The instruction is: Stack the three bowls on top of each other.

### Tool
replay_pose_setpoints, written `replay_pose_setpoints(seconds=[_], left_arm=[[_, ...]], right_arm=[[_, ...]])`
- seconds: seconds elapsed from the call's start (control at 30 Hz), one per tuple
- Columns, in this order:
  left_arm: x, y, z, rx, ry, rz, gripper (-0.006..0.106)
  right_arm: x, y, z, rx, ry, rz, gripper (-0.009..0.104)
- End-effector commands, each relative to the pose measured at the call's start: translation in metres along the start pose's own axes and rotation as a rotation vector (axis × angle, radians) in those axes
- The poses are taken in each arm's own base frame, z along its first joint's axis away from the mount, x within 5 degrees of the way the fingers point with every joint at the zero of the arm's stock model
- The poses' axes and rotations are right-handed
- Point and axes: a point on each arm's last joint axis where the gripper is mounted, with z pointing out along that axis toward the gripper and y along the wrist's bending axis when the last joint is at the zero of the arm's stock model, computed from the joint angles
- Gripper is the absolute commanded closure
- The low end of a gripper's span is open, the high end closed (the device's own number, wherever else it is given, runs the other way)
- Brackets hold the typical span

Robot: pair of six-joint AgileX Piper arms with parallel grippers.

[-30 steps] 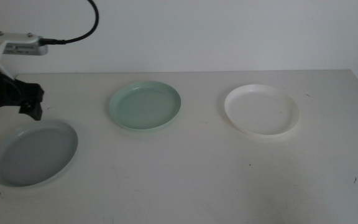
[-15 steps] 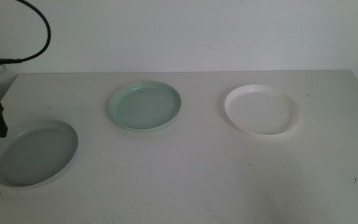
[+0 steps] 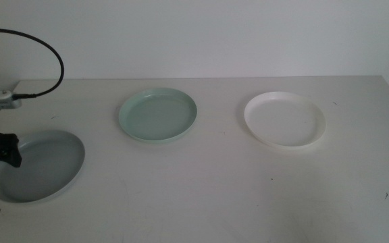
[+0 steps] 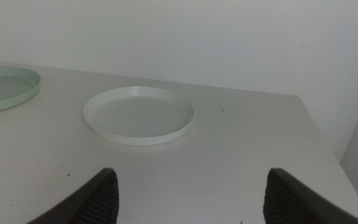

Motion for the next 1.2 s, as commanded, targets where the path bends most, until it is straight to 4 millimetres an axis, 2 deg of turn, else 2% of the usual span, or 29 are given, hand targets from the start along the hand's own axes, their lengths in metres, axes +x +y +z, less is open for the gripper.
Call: replay_pose_setpoints(seconds=[0.0, 0.1, 0.2, 0.37, 0.5, 0.67, 0.9, 1.07, 1.17], left_arm=[[-0.012, 0.002, -0.017, -0.022, -0.088, -0.003, -0.005], [-0.011, 0.002, -0.01, -0.017, -0.074, 0.01, -0.001], [-0.011, 0.002, -0.008, -0.013, -0.069, 0.007, 0.014], [-0.011, 0.002, -0.008, -0.01, -0.069, 0.002, 0.066], [-0.01, 0.003, -0.008, -0.019, -0.064, 0.015, 0.099], [-0.009, 0.004, -0.014, -0.039, -0.047, 0.029, 0.1], [-0.008, -0.008, -0.04, 0.033, -0.065, -0.027, 0.1], [-0.007, -0.024, -0.065, 0.106, -0.083, -0.047, 0.1], [-0.008, -0.041, -0.079, 0.132, -0.086, -0.013, 0.1]], right_arm=[[-0.009, -0.002, -0.003, 0.024, -0.103, -0.019, 0.036], [-0.009, -0.002, -0.003, 0.024, -0.103, -0.019, 0.036], [-0.009, -0.002, -0.003, 0.024, -0.103, -0.019, 0.036], [-0.009, -0.002, -0.003, 0.024, -0.103, -0.019, 0.036], [-0.009, -0.002, -0.003, 0.024, -0.103, -0.019, 0.036], [-0.009, -0.002, -0.003, 0.024, -0.103, -0.019, 0.036], [-0.009, -0.002, -0.003, 0.024, -0.103, -0.019, 0.036], [-0.009, -0.002, -0.003, 0.024, -0.103, -0.019, 0.036], [-0.009, -0.002, -0.003, 0.024, -0.103, -0.019, 0.036]])
